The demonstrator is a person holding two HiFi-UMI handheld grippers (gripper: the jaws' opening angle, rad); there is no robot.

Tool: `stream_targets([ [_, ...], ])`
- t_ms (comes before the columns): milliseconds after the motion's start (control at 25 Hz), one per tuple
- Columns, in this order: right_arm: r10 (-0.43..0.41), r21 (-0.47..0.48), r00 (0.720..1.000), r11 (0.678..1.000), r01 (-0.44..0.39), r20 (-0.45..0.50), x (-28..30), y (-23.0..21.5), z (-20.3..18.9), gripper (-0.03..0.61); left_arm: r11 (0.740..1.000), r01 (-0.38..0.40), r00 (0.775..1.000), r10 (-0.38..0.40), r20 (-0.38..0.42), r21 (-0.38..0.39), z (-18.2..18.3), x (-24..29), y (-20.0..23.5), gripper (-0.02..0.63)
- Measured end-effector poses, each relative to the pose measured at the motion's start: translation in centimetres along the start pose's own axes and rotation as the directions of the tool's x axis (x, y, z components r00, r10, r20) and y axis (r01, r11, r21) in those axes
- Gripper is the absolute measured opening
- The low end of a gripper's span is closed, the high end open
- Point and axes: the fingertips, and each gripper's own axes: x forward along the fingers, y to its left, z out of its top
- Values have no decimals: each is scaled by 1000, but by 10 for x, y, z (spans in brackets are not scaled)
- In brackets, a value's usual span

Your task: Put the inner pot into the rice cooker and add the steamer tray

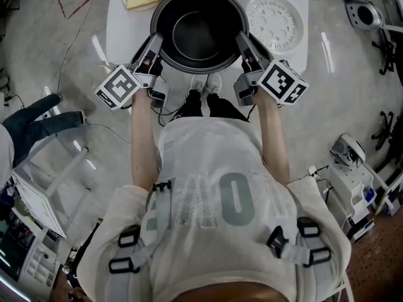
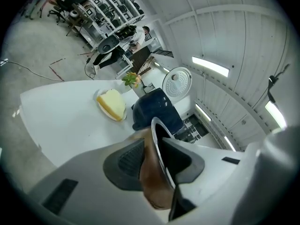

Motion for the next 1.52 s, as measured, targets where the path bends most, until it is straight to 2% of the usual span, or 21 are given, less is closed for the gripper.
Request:
stream_targets([
  [400,-45,-137,999,990,41,-29,-3,5,4,94,997,-27,1000,28,-3,67,3,-1,-10,95],
  [560,-57,-148,997,988,49,-51,0,7,1,91,993,-56,998,56,0,105,6,-5,-8,67],
  [760,-48,-187,997,982,37,-53,-3,11,3,94,992,-56,998,54,17,110,5,-7,-11,66],
  [1040,-14,-321,999,947,-4,-52,13,47,15,101,989,-44,995,30,100,143,38,-22,-22,63],
  [1200,30,-359,999,932,-44,-44,14,66,28,101,986,-38,988,12,154,163,51,-31,-37,63],
  [1400,94,-407,995,908,-102,-39,12,92,48,101,975,-53,973,1,232,216,69,-48,-64,63],
  [1520,148,-438,989,887,-147,-32,15,120,62,104,964,-36,958,-41,284,263,92,-62,-89,63],
])
